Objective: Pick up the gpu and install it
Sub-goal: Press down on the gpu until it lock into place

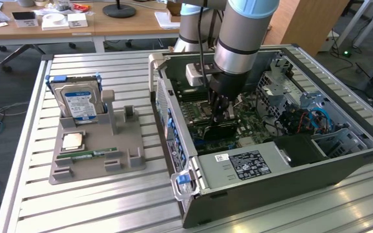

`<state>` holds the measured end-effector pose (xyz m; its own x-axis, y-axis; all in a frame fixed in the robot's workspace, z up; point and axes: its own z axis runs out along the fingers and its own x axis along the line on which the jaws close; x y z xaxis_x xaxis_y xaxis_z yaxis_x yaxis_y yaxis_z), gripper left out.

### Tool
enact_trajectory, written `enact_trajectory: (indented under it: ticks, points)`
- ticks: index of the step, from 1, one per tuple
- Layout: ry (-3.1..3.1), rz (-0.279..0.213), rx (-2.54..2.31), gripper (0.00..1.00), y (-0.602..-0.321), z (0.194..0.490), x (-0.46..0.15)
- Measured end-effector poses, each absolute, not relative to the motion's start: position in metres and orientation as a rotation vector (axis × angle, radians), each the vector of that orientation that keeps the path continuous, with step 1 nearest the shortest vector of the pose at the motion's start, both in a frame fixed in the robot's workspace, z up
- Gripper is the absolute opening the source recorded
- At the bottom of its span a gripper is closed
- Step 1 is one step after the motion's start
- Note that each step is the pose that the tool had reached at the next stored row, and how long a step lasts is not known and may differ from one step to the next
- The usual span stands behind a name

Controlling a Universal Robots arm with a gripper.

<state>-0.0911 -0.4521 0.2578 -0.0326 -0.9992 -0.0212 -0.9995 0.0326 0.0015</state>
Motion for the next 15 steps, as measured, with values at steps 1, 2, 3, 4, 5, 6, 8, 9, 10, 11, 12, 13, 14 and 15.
enact_trajectory:
  ticks: [1,2,3,4,5,6,8,9,10,11,12,13,14,15]
  points:
    - [2.247,0.025,-2.175,0.11,-0.452,0.257,-0.091]
    - [2.247,0.024,-2.175,0.11,-0.453,0.258,-0.091]
    - [2.248,0.024,-2.176,0.11,-0.453,0.258,-0.091]
    - [2.248,0.024,-2.175,0.11,-0.453,0.258,-0.091]
    - [2.247,0.025,-2.175,0.11,-0.452,0.258,-0.091]
    - [2.248,0.025,-2.175,0.11,-0.452,0.259,-0.091]
    - [2.246,0.026,-2.174,0.11,-0.452,0.260,-0.091]
    - [2.245,0.026,-2.173,0.11,-0.452,0.260,-0.091]
    - [2.245,0.026,-2.173,0.11,-0.452,0.261,-0.091]
    - [2.245,0.026,-2.173,0.11,-0.452,0.263,-0.091]
    - [2.246,0.025,-2.174,0.11,-0.452,0.266,-0.091]
    - [2.246,0.025,-2.174,0.11,-0.452,0.268,-0.091]
    - [2.246,0.025,-2.174,0.11,-0.452,0.270,-0.091]
    - [2.246,0.025,-2.174,0.11,-0.452,0.272,-0.091]
